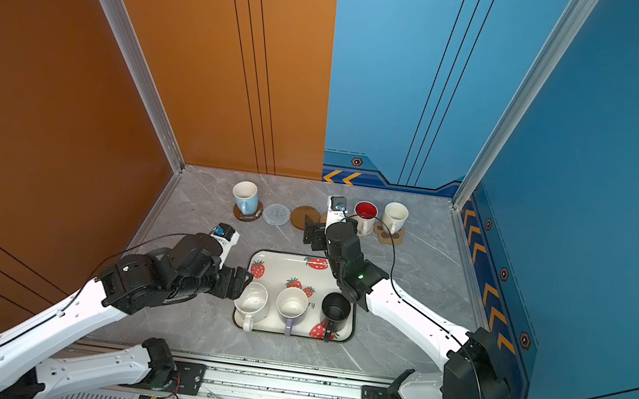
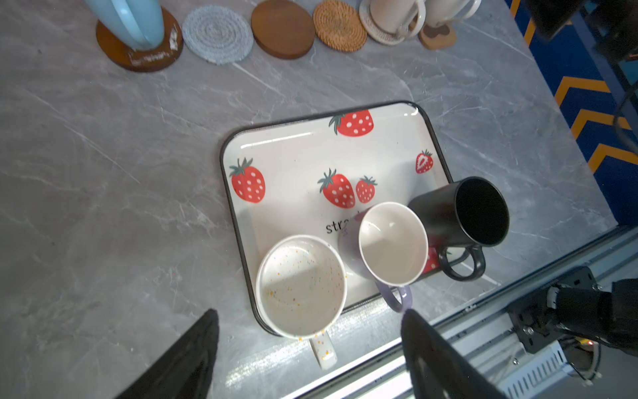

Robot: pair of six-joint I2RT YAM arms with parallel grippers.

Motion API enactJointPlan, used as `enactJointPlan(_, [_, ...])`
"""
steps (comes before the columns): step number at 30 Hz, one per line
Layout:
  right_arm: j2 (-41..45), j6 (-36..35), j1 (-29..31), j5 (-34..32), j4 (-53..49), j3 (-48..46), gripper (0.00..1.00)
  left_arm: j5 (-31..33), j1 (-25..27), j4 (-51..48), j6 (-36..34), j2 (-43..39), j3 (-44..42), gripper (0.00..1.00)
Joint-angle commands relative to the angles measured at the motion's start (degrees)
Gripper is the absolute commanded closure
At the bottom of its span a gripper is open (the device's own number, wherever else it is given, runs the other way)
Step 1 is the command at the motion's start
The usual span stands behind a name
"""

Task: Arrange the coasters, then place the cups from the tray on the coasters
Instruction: 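Move the left gripper over the speckled white mug while the right draws back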

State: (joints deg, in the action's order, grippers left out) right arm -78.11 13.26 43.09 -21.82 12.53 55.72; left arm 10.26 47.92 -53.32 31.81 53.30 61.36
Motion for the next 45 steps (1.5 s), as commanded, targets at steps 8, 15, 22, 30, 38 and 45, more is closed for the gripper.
enactJointPlan(8, [-0.64,-1.54,0.42,-3.51,0.12,1.86,0.07,-0.42,5.18,-10.34,5.81,2.51,-0.47,0.23])
enactJointPlan(15, [-1.56,-1.08,0.42,-3.22,-0.27,2.41,0.07,-1.08,9.38,-10.32,9.17,2.69,-1.95,0.24])
enactJointPlan(22, [-1.71,-0.34,0.46,-3.62,-0.56,2.53,0.08,-0.52,12.25,-10.26,13.28,2.51,-5.86,0.24])
enactJointPlan(30, [-1.59,0.21,0.49,-4.1,-0.41,2.21,0.08,2.41,17.38,-10.07,18.7,3.71,-6.55,0.24])
enactJointPlan(38, [-2.39,0.89,0.39,-4.11,0.29,2.29,0.09,5.46,21.95,-7.45,24.83,4.22,-9.55,0.25])
enactJointPlan(45, [-2.67,1.33,0.33,-4.11,0.38,2.37,0.1,6.67,22.61,-0.89,26.94,3.94,-13.25,0.3])
